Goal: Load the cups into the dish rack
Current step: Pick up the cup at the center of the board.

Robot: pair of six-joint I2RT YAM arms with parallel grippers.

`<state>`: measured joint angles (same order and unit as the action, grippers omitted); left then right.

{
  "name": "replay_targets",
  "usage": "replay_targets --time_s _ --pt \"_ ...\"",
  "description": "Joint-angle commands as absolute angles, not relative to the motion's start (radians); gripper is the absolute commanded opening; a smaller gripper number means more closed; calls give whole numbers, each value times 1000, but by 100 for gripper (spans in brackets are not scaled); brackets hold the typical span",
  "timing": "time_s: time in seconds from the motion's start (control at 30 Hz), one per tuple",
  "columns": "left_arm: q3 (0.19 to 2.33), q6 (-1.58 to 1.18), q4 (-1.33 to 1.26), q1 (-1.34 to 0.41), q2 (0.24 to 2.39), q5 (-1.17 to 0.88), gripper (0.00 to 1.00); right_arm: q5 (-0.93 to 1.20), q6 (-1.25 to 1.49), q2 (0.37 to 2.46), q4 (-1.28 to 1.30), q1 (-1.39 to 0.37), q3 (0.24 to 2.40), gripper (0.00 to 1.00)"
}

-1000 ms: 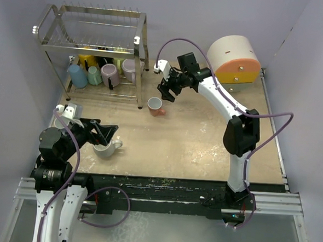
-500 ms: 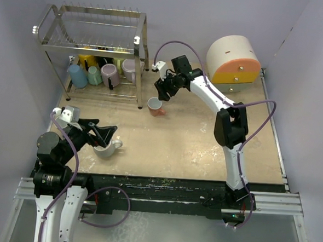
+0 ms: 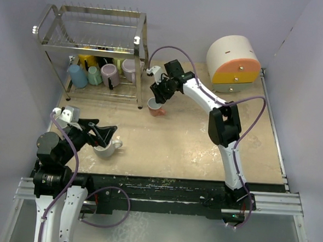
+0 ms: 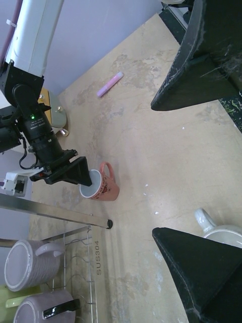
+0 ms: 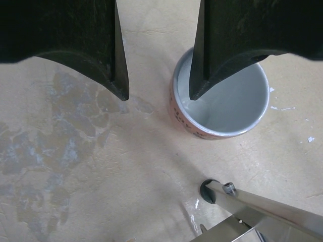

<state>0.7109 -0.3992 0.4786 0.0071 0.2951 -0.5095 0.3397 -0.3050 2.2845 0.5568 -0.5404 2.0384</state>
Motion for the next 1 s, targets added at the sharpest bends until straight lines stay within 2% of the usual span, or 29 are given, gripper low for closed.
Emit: replay_targets --time_s 0.0,0.07,0.2,0.3,0.7,0.97 --pt "725 -377 430 18 284 -510 99 278 -284 2286 544 -565 2072 51" --pt "725 -377 430 18 283 -510 99 276 -283 2289 546 -566 2067 42" --pt "725 -377 430 18 280 -511 99 277 -296 2271 544 -567 2049 15" --pt "724 -377 428 18 281 -512 99 286 -305 2224 536 -566 2012 0" --pt "711 -414 384 18 279 -585 99 568 -328 1858 463 -529 1706 0" --pt "572 -810 50 18 309 -778 99 915 -220 1563 302 -364 1443 0"
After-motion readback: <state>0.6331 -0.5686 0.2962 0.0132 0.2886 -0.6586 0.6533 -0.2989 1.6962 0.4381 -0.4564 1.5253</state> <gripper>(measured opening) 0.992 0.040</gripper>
